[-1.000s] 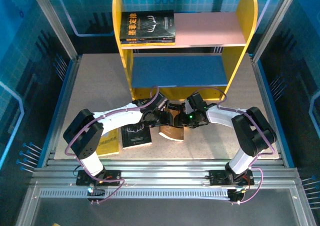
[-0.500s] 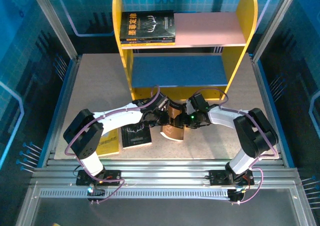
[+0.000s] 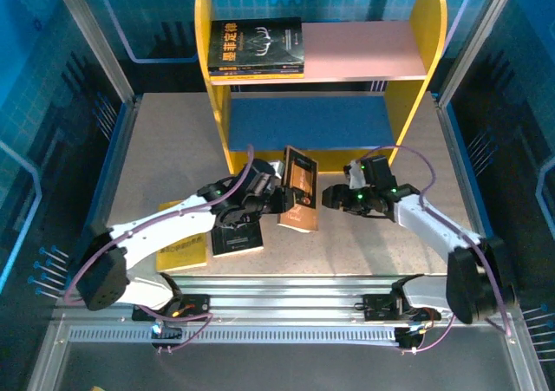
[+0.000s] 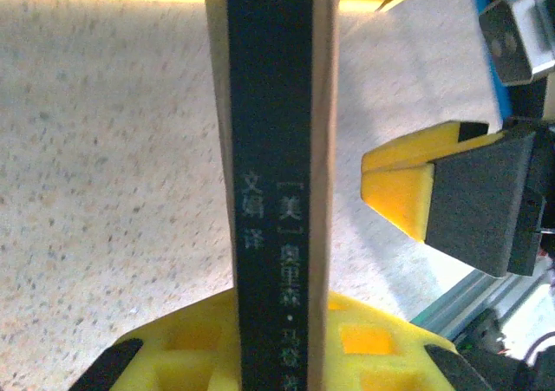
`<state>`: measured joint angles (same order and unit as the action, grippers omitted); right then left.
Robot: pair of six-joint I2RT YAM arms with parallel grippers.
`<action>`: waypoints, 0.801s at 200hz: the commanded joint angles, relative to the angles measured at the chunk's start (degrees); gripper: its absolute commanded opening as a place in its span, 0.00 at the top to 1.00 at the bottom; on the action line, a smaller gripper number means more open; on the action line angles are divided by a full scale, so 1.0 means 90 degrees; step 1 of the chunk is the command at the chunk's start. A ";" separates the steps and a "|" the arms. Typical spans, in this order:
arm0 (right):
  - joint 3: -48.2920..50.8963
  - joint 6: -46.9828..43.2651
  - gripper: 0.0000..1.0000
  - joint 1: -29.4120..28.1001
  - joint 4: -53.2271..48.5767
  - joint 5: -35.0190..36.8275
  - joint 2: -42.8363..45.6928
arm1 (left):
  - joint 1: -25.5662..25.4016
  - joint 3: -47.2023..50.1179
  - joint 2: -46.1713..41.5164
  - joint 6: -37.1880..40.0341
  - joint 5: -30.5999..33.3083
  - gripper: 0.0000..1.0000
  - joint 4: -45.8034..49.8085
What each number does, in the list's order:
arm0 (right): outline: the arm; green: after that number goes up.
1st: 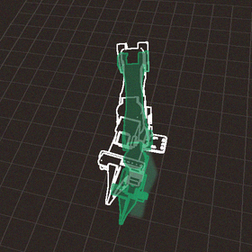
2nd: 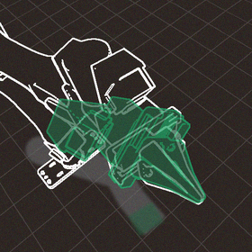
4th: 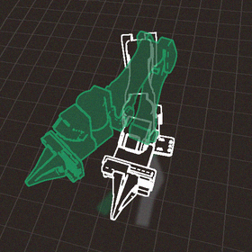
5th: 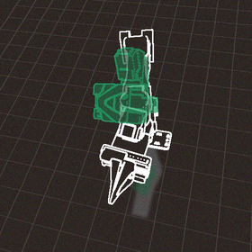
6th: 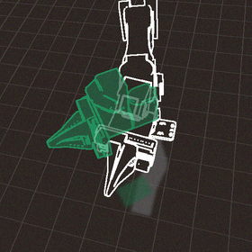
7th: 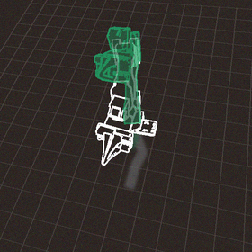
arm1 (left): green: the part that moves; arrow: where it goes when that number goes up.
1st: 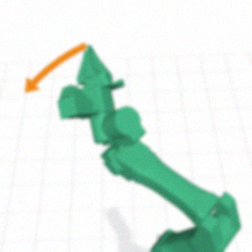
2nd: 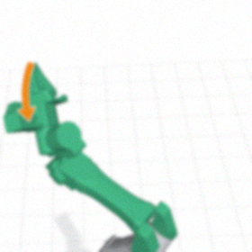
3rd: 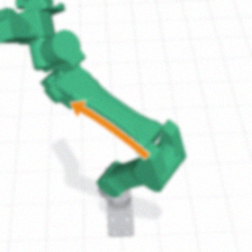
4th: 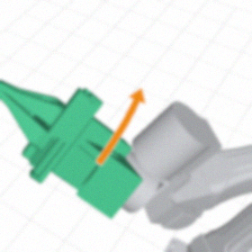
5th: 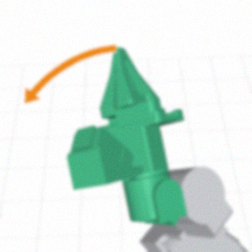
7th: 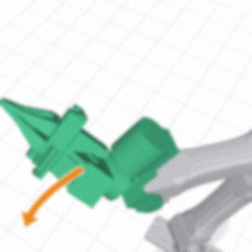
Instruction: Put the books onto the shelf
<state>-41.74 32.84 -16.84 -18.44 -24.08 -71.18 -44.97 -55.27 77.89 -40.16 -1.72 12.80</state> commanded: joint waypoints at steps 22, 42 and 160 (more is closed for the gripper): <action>-0.0123 0.0342 0.37 0.0308 -0.0472 -0.0152 0.1247 | -0.0023 0.0071 -0.0869 -0.0097 0.0459 1.00 -0.1024; -0.0104 0.0732 0.33 0.0371 -0.0192 -0.0476 0.1649 | -0.0025 -0.0025 -0.1029 -0.0245 0.0869 1.00 -0.1031; 0.0781 0.3017 0.00 -0.0366 0.2661 -0.0414 0.2370 | 0.0033 -0.1112 -0.0148 -0.0619 0.1760 1.00 -0.2536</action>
<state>-36.03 55.33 -17.87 -2.48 -30.28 -50.02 -44.84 -61.58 75.13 -45.12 12.45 0.08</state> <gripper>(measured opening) 0.999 0.168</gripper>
